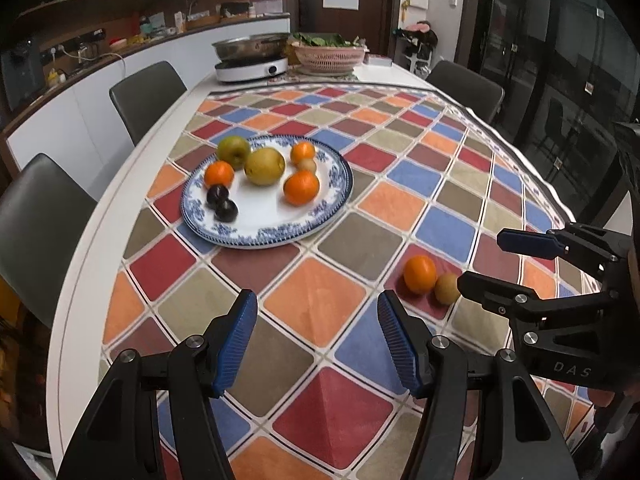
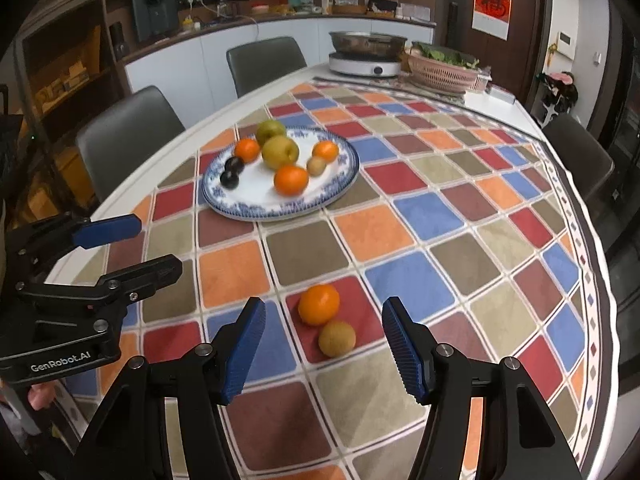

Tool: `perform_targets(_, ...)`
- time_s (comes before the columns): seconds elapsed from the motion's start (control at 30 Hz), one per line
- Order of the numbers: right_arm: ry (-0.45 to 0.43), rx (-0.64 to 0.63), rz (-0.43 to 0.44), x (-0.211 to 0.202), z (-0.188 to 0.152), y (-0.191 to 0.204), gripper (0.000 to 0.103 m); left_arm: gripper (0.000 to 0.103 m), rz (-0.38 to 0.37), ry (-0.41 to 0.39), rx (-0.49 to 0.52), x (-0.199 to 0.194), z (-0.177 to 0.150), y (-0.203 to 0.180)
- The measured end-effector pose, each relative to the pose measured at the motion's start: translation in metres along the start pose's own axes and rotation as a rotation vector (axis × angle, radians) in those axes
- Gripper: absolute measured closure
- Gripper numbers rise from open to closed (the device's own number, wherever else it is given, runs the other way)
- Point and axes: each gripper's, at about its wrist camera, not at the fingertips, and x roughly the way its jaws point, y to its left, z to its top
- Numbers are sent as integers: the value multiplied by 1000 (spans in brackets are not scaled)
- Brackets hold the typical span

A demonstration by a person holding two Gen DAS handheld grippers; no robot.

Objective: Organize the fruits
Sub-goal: 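Withdraw both tools toward the last orange and brown kiwi, then close the left tool on the orange while the right tool closes on the kiwi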

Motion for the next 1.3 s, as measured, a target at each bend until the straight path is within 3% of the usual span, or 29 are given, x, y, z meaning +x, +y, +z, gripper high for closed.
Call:
perform_targets(0.53,122,-6,8,47,-19,-9,43,41,-18,88,5,30,-13,-3)
perform_targets(0.6,136,-12,5,52,-19,-10,52,41,-18,92,6,31,-13,-3)
perform_targets(0.87,157,-30,10,64,-21,-11,61,41,-22,105,10,36,-12,-5)
perform_targets(0.97,151,-31,11,65,-22,-11,72,41,-31,106,18,38,-12,-7)
perform_targets(1.3,118,52,2,47,-28,-30,73,41,-117,93,98,48,0,-34)
